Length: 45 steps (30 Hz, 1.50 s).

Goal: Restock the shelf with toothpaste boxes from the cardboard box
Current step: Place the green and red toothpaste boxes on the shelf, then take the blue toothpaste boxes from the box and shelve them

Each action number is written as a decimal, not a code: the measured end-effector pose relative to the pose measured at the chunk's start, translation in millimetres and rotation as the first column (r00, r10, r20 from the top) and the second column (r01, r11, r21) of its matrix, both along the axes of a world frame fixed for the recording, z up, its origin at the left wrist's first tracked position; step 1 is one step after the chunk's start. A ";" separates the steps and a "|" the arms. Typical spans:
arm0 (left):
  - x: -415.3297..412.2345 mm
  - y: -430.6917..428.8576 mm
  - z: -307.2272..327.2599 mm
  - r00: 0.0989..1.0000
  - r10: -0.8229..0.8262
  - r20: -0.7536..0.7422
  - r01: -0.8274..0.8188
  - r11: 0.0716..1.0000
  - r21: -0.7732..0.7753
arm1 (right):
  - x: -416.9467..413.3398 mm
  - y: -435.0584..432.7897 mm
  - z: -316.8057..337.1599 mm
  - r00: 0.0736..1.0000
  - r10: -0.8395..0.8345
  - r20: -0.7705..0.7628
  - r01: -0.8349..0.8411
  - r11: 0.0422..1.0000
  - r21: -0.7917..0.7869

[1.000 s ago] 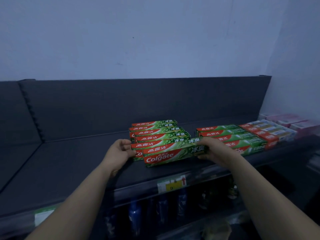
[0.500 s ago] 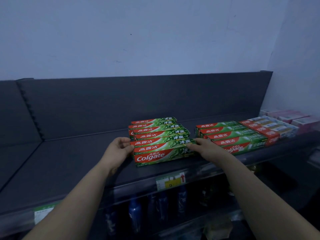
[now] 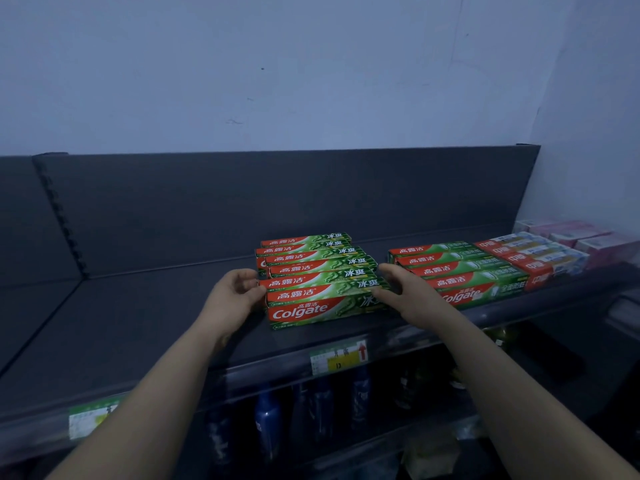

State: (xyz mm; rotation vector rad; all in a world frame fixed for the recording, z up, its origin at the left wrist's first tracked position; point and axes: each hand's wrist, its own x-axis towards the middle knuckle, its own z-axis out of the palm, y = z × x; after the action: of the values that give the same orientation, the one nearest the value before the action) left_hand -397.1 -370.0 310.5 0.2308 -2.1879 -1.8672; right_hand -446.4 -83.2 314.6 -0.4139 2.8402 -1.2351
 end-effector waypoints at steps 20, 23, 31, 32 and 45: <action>85.7 25.0 0.1 0.885 -0.422 -0.196 0.372 0.895 -0.245 | 177.9 3.4 -13.6 0.906 -0.395 -0.151 0.374 0.916 -0.146; 107.5 36.4 -17.5 0.834 -0.538 -0.122 0.499 0.830 -0.248 | 224.0 1.0 -32.4 0.874 -0.473 -0.114 0.456 0.878 -0.144; 181.2 85.0 -94.0 0.632 -0.768 0.107 0.767 0.600 -0.228 | 371.0 9.9 -101.5 0.687 -0.723 0.068 0.726 0.681 -0.095; 190.7 92.3 -104.0 0.595 -0.790 0.148 0.797 0.555 -0.240 | 391.0 12.5 -110.4 0.651 -0.754 0.087 0.759 0.646 -0.075; 334.4 202.7 -200.6 0.212 -0.901 0.378 0.965 0.132 -0.227 | 631.2 42.4 -194.7 0.185 -0.935 0.302 0.977 0.209 0.049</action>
State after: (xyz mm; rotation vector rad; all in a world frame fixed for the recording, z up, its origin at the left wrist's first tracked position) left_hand -62.7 -167.2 109.9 -1.5904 -3.1056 -1.6102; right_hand 184.7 -40.8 119.9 1.7768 2.5602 -1.3583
